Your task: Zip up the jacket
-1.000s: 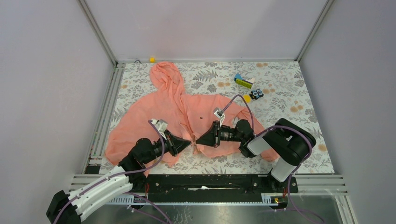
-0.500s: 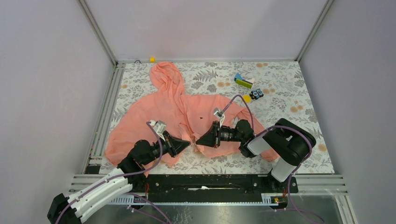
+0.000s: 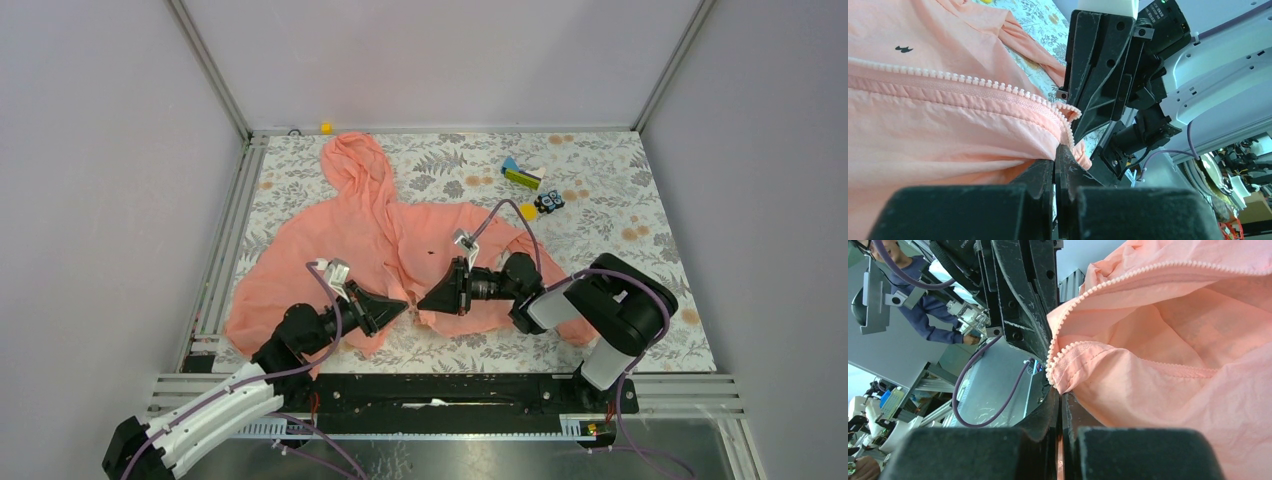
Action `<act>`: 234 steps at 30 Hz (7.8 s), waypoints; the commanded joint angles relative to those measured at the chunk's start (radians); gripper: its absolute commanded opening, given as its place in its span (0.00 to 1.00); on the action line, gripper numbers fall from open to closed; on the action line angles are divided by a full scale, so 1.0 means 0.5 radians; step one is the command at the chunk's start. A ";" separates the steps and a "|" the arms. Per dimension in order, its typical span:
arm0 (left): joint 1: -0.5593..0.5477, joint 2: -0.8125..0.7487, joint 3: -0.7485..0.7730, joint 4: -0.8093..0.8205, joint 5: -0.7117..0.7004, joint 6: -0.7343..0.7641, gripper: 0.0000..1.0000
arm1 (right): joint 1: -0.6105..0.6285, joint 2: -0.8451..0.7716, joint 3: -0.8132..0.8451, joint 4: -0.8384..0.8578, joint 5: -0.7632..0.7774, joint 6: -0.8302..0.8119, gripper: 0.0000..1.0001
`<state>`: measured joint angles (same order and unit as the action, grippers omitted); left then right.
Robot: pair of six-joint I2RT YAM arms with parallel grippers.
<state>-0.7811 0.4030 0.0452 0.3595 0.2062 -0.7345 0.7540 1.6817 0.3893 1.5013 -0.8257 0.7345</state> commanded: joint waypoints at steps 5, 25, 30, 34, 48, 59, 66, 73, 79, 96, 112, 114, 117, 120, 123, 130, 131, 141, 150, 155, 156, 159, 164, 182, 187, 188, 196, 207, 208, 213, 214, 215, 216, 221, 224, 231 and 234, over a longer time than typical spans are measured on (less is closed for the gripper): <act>0.008 0.012 -0.065 0.224 0.022 -0.111 0.00 | 0.020 -0.071 0.099 0.370 -0.076 0.024 0.00; 0.008 -0.086 -0.006 0.111 -0.061 -0.442 0.00 | 0.023 -0.151 0.141 0.368 -0.179 -0.011 0.00; 0.009 -0.154 -0.019 0.104 -0.014 -0.563 0.21 | 0.020 -0.121 0.141 0.366 -0.183 -0.033 0.00; 0.009 -0.258 -0.030 0.036 -0.018 -0.667 0.35 | 0.020 -0.106 0.143 0.368 -0.181 -0.032 0.00; 0.007 -0.281 -0.087 -0.039 -0.037 -0.877 0.39 | 0.022 -0.100 0.160 0.369 -0.159 -0.020 0.00; 0.006 -0.099 -0.158 0.129 0.033 -0.735 0.00 | 0.017 -0.151 0.143 0.367 -0.162 0.053 0.00; 0.006 -0.389 -0.311 0.343 0.169 -0.496 0.00 | 0.015 -0.198 0.189 0.368 -0.343 0.405 0.00; 0.005 -0.468 -0.322 0.423 0.346 -0.240 0.00 | 0.016 -0.349 0.252 0.370 -0.466 0.700 0.00; 0.005 -0.481 -0.354 0.618 0.404 -0.114 0.00 | 0.015 -0.412 0.348 0.370 -0.542 0.827 0.00; 0.006 -0.360 -0.380 0.809 0.453 -0.086 0.00 | 0.020 -0.393 0.440 0.378 -0.486 0.827 0.00; 0.005 -0.255 -0.382 0.908 0.479 -0.113 0.00 | 0.020 -0.425 0.431 0.376 -0.470 0.820 0.00; 0.004 -0.255 -0.387 0.903 0.480 -0.117 0.00 | 0.020 -0.431 0.427 0.378 -0.463 0.812 0.00; 0.006 -0.257 -0.388 0.902 0.480 -0.115 0.00 | 0.021 -0.433 0.424 0.377 -0.455 0.810 0.00; 0.006 -0.249 -0.385 0.901 0.471 -0.114 0.00 | 0.020 -0.437 0.426 0.376 -0.456 0.810 0.00; 0.006 -0.239 -0.387 0.902 0.477 -0.114 0.00 | 0.022 -0.452 0.419 0.375 -0.456 0.810 0.00; 0.004 -0.234 -0.383 0.906 0.487 -0.120 0.00 | 0.020 -0.458 0.416 0.378 -0.441 0.807 0.00; 0.005 -0.235 -0.382 0.908 0.490 -0.120 0.00 | 0.022 -0.456 0.418 0.377 -0.441 0.807 0.00; 0.004 -0.211 -0.384 0.936 0.515 -0.120 0.00 | 0.026 -0.425 0.455 0.375 -0.429 0.798 0.00; 0.005 -0.201 -0.389 0.971 0.530 -0.135 0.00 | 0.033 -0.396 0.465 0.376 -0.414 0.781 0.00; 0.006 -0.201 -0.390 0.969 0.538 -0.137 0.00 | 0.033 -0.379 0.473 0.375 -0.399 0.740 0.00; 0.005 -0.202 -0.389 0.968 0.541 -0.138 0.00 | 0.033 -0.376 0.470 0.377 -0.396 0.731 0.00; 0.004 -0.198 -0.388 0.968 0.549 -0.144 0.00 | 0.035 -0.363 0.485 0.373 -0.395 0.686 0.00; 0.004 -0.199 -0.388 0.969 0.550 -0.142 0.00 | 0.033 -0.324 0.510 0.373 -0.379 0.617 0.00; 0.004 -0.168 -0.396 0.920 0.422 -0.137 0.00 | 0.103 -0.433 0.558 0.377 -0.219 0.633 0.00; 0.005 -0.171 -0.399 0.888 0.347 -0.138 0.00 | 0.145 -0.384 0.577 0.377 -0.176 0.742 0.00; 0.006 -0.171 -0.395 0.887 0.344 -0.139 0.00 | 0.155 -0.368 0.584 0.377 -0.175 0.764 0.00; 0.004 -0.255 -0.414 0.882 0.303 -0.195 0.00 | 0.173 -0.303 0.551 0.372 -0.096 0.931 0.00; 0.006 -0.188 -0.393 0.807 0.194 -0.228 0.00 | 0.182 -0.215 0.504 0.375 0.162 1.116 0.00; 0.005 -0.159 -0.380 0.770 0.155 -0.250 0.00 | 0.185 -0.211 0.505 0.375 0.156 1.112 0.00; 0.005 -0.046 -0.359 0.714 0.038 -0.309 0.00 | 0.186 -0.169 0.491 0.376 0.172 1.205 0.00; 0.006 -0.051 -0.354 0.670 -0.015 -0.323 0.00 | 0.188 -0.180 0.486 0.376 0.182 1.225 0.00; 0.005 -0.066 -0.351 0.618 -0.044 -0.336 0.00 | 0.189 -0.193 0.479 0.375 0.191 1.243 0.00; 0.006 -0.086 -0.348 0.563 -0.093 -0.352 0.00 | 0.189 -0.207 0.477 0.374 0.199 1.261 0.00; 0.005 -0.217 -0.311 0.309 -0.277 -0.402 0.00 | 0.189 -0.193 0.432 0.373 0.261 1.412 0.00; 0.005 -0.273 -0.283 0.235 -0.275 -0.418 0.00 | 0.189 -0.120 0.390 0.374 0.289 1.475 0.00; 0.004 -0.274 -0.247 0.144 -0.125 -0.417 0.00 | 0.189 0.020 0.352 0.371 0.296 1.389 0.00; 0.004 -0.225 -0.199 0.061 -0.029 -0.379 0.00 | 0.179 0.060 0.374 0.370 0.276 1.326 0.00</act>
<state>-0.7807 0.2661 0.0105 0.4168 0.1268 -0.9398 0.8303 1.6890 0.5621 1.5139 -0.6838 1.4368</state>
